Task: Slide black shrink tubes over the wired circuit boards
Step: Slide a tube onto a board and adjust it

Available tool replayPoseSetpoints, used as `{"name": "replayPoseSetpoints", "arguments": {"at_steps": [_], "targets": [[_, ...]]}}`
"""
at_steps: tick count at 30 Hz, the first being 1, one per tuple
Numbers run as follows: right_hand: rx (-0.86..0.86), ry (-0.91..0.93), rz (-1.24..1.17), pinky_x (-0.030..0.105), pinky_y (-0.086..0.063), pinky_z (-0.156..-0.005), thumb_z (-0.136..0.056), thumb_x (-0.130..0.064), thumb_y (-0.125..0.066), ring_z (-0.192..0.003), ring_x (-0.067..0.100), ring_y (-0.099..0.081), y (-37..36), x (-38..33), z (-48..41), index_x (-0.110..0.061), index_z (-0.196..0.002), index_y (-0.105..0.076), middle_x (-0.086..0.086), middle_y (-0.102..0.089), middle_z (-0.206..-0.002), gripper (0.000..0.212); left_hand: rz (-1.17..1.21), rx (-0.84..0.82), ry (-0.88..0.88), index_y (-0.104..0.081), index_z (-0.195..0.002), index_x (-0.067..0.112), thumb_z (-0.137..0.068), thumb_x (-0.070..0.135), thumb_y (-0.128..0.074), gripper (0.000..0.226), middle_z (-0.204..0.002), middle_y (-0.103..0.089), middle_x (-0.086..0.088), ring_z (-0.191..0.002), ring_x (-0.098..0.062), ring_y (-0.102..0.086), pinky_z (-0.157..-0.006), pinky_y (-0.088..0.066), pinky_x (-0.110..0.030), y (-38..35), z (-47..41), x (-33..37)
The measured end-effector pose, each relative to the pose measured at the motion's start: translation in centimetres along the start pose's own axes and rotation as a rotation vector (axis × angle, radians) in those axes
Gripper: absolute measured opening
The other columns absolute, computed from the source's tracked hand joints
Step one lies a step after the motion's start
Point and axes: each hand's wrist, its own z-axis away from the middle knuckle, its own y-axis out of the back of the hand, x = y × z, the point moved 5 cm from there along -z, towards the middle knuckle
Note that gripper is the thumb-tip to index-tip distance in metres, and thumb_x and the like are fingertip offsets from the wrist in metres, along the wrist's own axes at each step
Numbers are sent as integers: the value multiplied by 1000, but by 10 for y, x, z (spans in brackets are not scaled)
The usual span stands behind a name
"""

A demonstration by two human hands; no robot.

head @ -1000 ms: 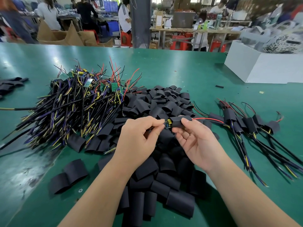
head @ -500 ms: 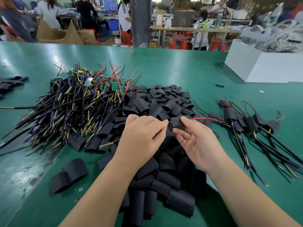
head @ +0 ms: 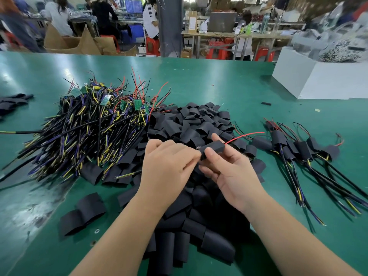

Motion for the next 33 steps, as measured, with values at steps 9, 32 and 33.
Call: {"name": "replayPoseSetpoints", "arguments": {"at_steps": [9,32,33], "targets": [[278,182,-233,11,-46,-48,-92,-15,-57,-55,6,-58,65,-78,-6,-6,-95,-51,10,-73,-86,12,349,181,486,-60,-121,11,-93,18,-50,31,-103,-61,3,-84,0,-56,-78,-47,-19,23,1,-62],[558,358,1456,45,-39,-99,-84,-12,-64,-114,28,-48,88,-81,-5,-16,-106,-70,11,-58,-117,24,-506,-211,788,-71,-94,24,-88,32,-65,12,-94,-66,-6,-91,-33,-53,-82,-21,-39,-4,24,-128],[563,397,1441,39,-39,-96,-83,-11,-63,-111,28,-49,87,-82,-5,-16,-104,-71,11,-59,-115,22,-497,-144,788,-70,-95,23,-89,33,-63,13,-91,-68,-5,-90,-32,-53,-81,-19,-38,1,22,-127]]}}
